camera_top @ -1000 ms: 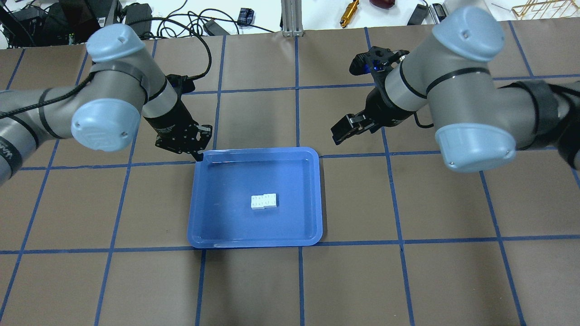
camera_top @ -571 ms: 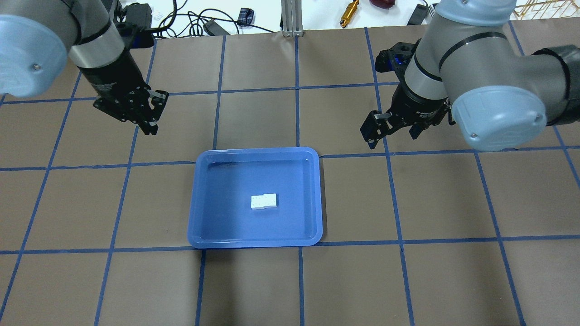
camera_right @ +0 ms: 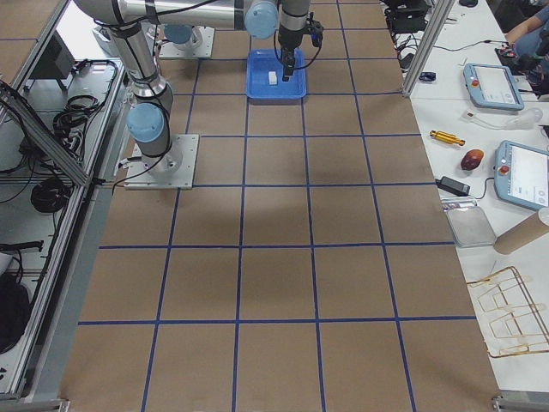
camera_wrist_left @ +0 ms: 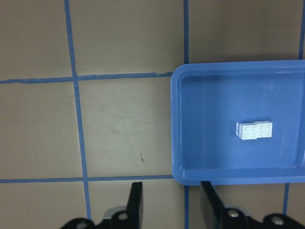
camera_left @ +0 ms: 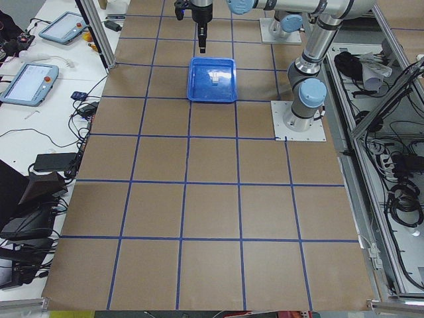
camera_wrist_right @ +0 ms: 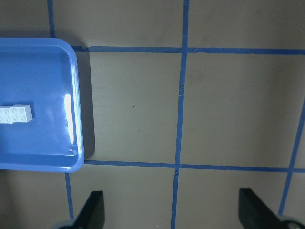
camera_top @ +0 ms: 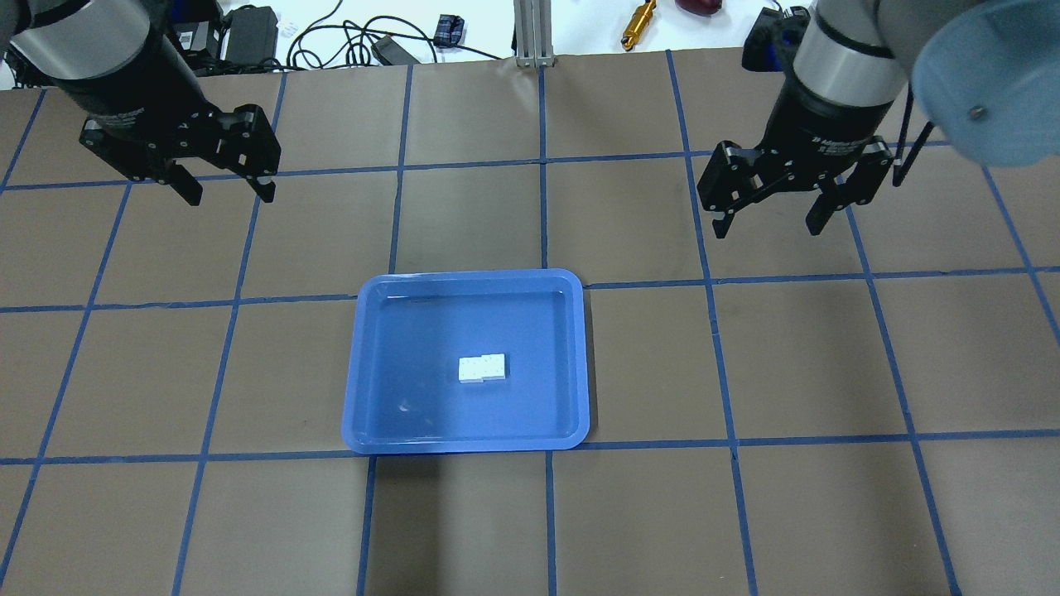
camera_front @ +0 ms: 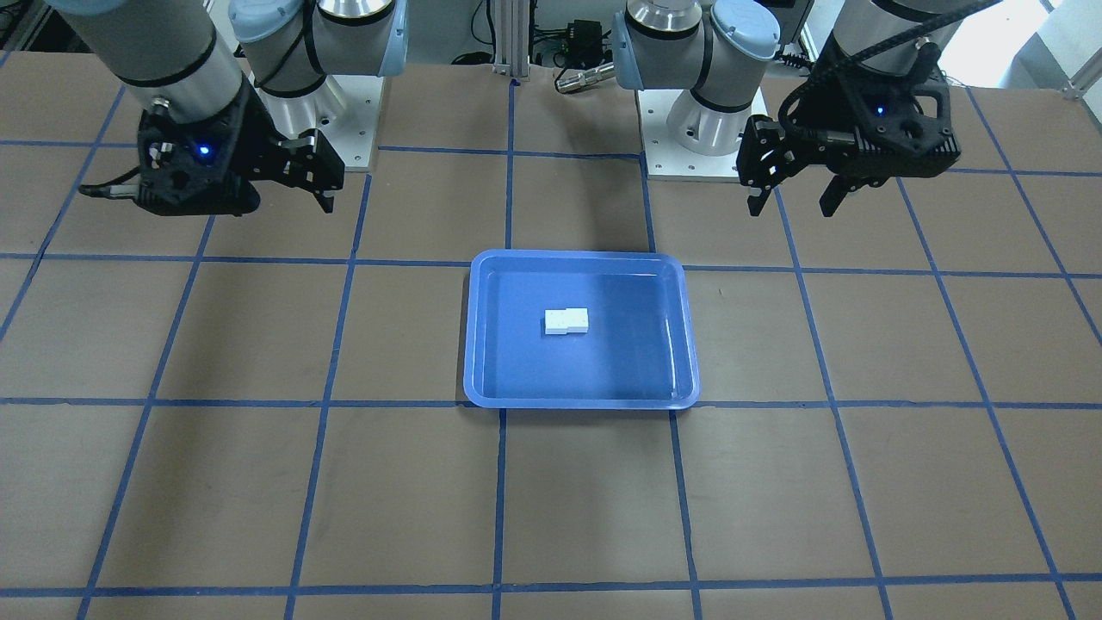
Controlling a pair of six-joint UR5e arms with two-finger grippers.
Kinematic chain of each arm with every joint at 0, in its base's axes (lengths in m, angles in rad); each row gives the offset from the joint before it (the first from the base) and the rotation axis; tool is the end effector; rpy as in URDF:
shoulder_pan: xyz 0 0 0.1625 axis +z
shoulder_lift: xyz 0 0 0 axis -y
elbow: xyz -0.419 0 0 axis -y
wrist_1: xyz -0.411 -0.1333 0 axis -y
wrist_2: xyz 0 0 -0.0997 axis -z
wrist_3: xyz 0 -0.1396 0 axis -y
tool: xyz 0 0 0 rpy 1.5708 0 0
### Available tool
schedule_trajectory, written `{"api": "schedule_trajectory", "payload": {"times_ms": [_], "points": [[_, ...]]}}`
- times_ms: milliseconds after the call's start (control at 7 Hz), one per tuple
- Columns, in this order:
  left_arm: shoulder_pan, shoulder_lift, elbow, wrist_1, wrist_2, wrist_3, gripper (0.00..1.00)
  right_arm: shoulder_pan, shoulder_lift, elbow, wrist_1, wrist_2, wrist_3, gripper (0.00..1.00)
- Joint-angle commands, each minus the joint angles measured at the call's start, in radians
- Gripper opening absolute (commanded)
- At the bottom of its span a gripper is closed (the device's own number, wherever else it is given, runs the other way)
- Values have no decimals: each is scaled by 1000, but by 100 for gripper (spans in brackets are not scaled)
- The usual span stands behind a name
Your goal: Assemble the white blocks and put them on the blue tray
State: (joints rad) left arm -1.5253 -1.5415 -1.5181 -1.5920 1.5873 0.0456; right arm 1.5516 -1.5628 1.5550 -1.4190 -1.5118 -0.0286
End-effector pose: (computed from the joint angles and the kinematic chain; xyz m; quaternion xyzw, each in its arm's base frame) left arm -0.1079 -0.5108 0.4817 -0.0002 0.9995 -0.0300 0.0096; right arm 0.1320 -0.4956 0.4325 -0.0026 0.9970 0.0712 0.0311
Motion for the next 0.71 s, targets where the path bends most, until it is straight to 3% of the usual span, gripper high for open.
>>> {"api": "schedule_trajectory", "payload": {"times_ms": [0, 286, 571], "points": [[-27, 7, -63, 84, 0, -10, 100, -38, -9, -35, 49, -4, 16, 100], [-13, 0, -71, 93, -13, -4, 100, -36, -33, -35, 49, -1, 29, 100], [-10, 1, -66, 93, -7, 19, 100, -1, -25, -33, 20, -75, 156, 100]]}}
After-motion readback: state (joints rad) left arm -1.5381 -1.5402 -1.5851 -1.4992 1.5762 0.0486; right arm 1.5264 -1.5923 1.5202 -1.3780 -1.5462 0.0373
